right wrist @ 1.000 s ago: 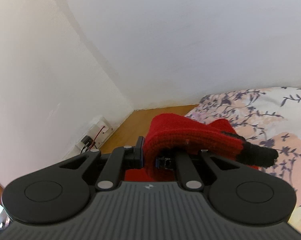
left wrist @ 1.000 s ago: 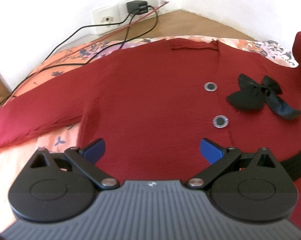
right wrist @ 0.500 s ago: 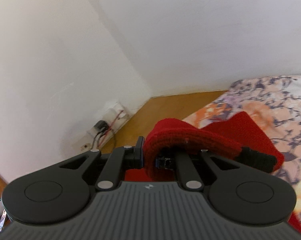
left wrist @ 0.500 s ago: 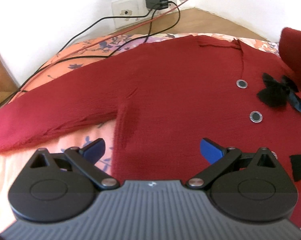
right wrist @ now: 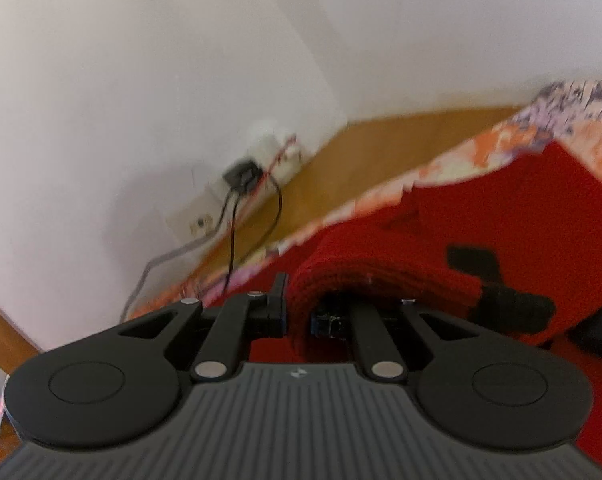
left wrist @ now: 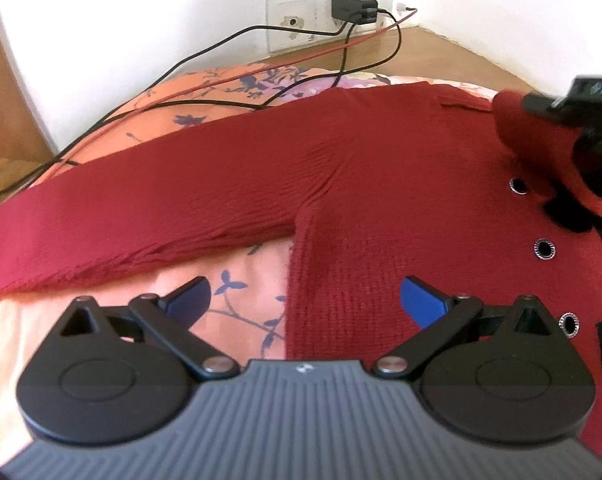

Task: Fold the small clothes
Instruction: 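Carry the held sleeve across the cardigan body and release it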

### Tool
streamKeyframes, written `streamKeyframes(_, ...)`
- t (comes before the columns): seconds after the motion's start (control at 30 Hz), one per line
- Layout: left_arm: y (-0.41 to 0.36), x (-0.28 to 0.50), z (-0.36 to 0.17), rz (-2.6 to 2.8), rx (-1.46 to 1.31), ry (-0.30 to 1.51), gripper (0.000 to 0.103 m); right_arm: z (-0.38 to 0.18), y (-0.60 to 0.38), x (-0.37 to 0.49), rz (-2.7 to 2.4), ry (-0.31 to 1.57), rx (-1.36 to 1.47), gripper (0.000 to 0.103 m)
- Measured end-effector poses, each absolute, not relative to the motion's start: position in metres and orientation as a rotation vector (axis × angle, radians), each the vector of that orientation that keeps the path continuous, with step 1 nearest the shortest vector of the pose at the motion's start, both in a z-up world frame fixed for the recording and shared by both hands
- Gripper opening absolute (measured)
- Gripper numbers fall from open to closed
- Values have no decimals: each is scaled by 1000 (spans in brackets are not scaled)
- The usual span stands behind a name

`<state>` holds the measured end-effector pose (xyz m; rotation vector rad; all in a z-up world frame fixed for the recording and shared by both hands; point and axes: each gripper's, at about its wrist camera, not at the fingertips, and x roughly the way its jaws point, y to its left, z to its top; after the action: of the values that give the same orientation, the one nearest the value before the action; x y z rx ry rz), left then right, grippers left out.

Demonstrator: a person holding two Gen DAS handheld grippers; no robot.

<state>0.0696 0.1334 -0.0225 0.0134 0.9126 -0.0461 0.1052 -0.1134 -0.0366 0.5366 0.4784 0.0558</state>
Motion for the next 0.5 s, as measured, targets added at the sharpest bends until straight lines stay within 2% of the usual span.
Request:
streamKeyframes(0.23, 140, 68, -23, -48, 6, 898, 103, -72, -97, 122, 63, 606, 514, 13)
streamKeyframes(0.33, 139, 68, -24, -57, 5, 897, 103, -82, -95, 123, 90, 628, 513, 26)
streamKeyframes(0.4, 139, 67, -25, -61, 6, 895, 103, -83, -96, 124, 116, 626, 531, 47)
streamKeyframes(0.5, 137, 66, -23, -70, 12, 888, 103, -76, -97, 117, 154, 646, 553, 65)
